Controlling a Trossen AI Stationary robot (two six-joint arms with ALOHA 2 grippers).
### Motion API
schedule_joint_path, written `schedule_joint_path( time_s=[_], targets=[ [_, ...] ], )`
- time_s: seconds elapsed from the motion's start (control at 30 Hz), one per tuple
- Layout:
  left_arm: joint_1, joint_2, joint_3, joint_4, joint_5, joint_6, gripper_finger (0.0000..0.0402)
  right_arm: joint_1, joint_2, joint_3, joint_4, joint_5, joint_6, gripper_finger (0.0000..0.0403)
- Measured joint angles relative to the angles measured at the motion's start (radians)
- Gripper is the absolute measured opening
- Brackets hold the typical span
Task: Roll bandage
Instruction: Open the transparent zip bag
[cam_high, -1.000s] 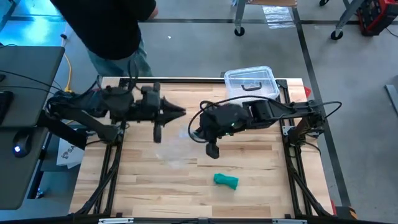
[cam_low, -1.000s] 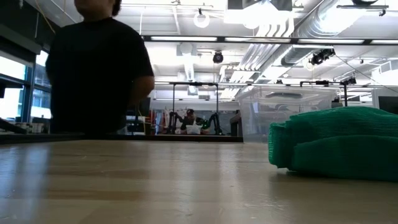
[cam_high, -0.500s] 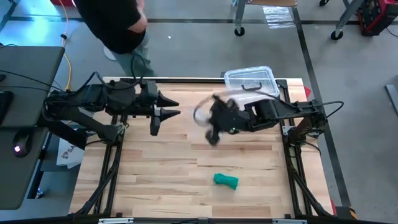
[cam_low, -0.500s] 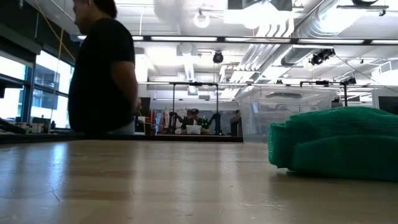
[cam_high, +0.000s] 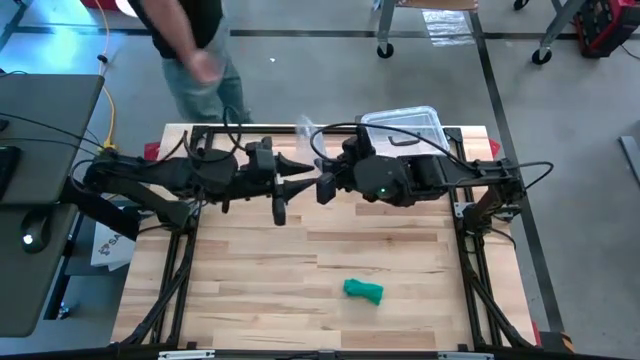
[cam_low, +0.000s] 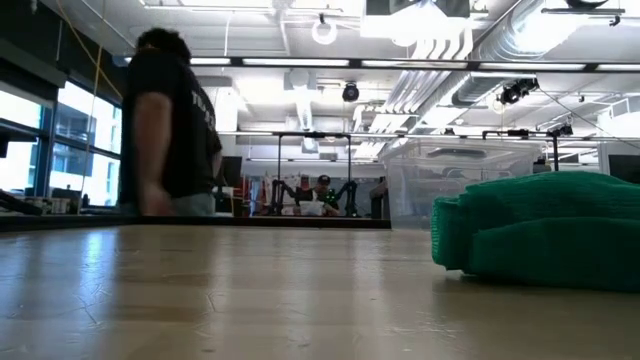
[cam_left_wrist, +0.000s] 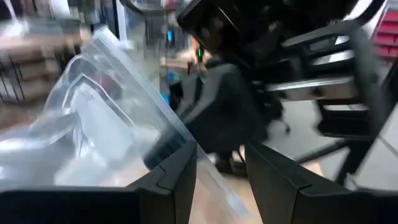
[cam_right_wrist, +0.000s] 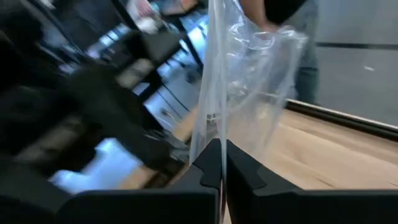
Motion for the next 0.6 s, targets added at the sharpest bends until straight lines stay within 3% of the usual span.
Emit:
schedule_joint_path(
  time_s=[0.2,0.37,0.5,0.6],
  targets=[
    [0.009,0.000,-0.065,0.193,-0.018,0.145,0.0169,-0.003,-0.002,0.000,0.112,0.004,-0.004,0.0000],
    [0.016,0.012,-0.067,0.195,-0.172,0.141,0.0198,-0.015,-0.002,0.000,0.126,-0.001,-0.003,0.0000],
    [0.016,0.027,-0.066,0.202,-0.226,0.162,0.0193,-0.032,-0.002,0.000,0.128,-0.028,-0.004,0.0000],
    [0.016,0.030,-0.066,0.201,-0.238,0.164,0.0166,-0.039,-0.003,0.000,0.126,-0.038,-0.004,0.0000]
  ],
)
